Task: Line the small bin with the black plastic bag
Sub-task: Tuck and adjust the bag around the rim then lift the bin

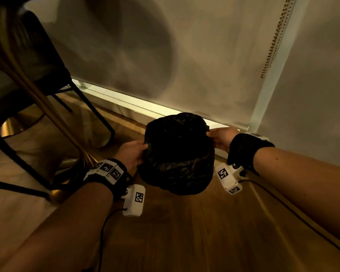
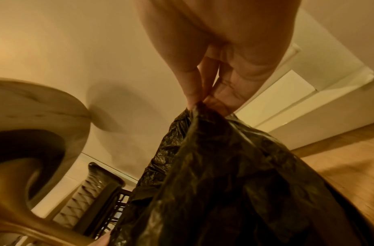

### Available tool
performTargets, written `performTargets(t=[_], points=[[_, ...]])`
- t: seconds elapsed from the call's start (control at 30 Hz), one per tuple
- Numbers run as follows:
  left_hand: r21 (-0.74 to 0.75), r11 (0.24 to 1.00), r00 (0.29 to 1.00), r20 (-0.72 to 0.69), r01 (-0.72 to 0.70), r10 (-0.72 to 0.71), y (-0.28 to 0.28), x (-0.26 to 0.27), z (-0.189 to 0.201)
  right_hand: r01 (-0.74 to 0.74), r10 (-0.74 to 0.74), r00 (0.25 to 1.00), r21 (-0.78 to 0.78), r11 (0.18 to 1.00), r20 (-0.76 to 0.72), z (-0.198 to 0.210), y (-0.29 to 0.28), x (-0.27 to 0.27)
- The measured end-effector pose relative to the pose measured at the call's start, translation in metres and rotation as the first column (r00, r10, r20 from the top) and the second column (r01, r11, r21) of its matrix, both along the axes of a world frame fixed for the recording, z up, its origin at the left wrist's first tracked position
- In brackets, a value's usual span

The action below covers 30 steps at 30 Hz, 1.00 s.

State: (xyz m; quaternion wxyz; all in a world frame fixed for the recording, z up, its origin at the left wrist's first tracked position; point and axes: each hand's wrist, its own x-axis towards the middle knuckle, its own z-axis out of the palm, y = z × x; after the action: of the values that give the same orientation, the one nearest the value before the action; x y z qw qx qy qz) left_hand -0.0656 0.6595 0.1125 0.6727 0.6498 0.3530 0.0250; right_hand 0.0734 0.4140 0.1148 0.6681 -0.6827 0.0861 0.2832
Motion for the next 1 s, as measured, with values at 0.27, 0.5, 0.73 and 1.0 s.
performTargets(t=[0.27,0.5,0.73,1.0], points=[[-0.011,1.0,0.997,-0.074,0.01,-0.011,0.039,0.041,-0.044,-0.044,0.045,0.999,-0.126,0.991,0.004,-0.055,0.032,0.036],[0.024,1.0,0.992,-0.123,0.013,-0.01,0.056,0.056,-0.06,0.05,-0.054,0.995,-0.048,0.998,-0.088,-0.064,0.051,0.033],[0.011,1.0,0.996,-0.092,0.0,0.001,0.067,0.057,-0.065,0.061,-0.066,0.991,-0.05,0.997,-0.114,-0.076,0.056,0.032],[0.027,1.0,0.995,-0.101,0.001,0.002,0.067,0.066,-0.071,0.086,-0.088,0.992,-0.034,0.996,-0.089,-0.079,0.046,0.027]])
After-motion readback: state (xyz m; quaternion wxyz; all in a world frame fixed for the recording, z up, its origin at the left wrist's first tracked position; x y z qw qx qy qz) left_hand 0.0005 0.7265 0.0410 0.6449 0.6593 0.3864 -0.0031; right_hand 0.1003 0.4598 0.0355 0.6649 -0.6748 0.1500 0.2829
